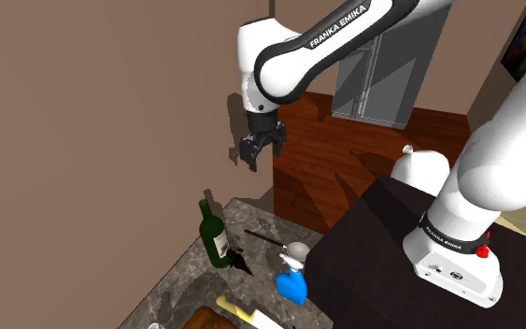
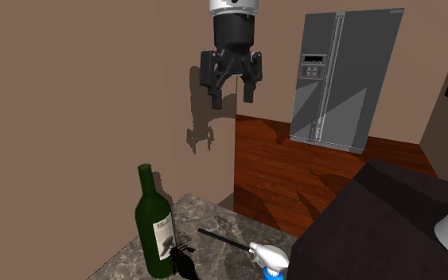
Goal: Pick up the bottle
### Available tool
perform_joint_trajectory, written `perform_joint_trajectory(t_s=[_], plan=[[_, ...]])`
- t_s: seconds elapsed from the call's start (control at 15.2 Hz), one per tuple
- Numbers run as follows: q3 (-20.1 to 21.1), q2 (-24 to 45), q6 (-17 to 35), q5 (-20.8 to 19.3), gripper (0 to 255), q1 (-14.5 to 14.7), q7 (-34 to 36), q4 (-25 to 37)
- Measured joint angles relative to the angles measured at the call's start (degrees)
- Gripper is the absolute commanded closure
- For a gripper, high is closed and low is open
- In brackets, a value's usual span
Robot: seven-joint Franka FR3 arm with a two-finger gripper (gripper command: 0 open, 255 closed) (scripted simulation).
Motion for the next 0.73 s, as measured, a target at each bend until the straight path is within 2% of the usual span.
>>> perform_joint_trajectory(t_s=[0.26,0.46,0.73], plan=[[1.58,8.75,4.3,-4.28,0,0.81,5.31,4.82],[2.2,15.9,7.0,-8.39,0,2.64,10.44,9.25],[1.09,25.4,8.28,-13.71,0,5.41,15.32,17.35]])
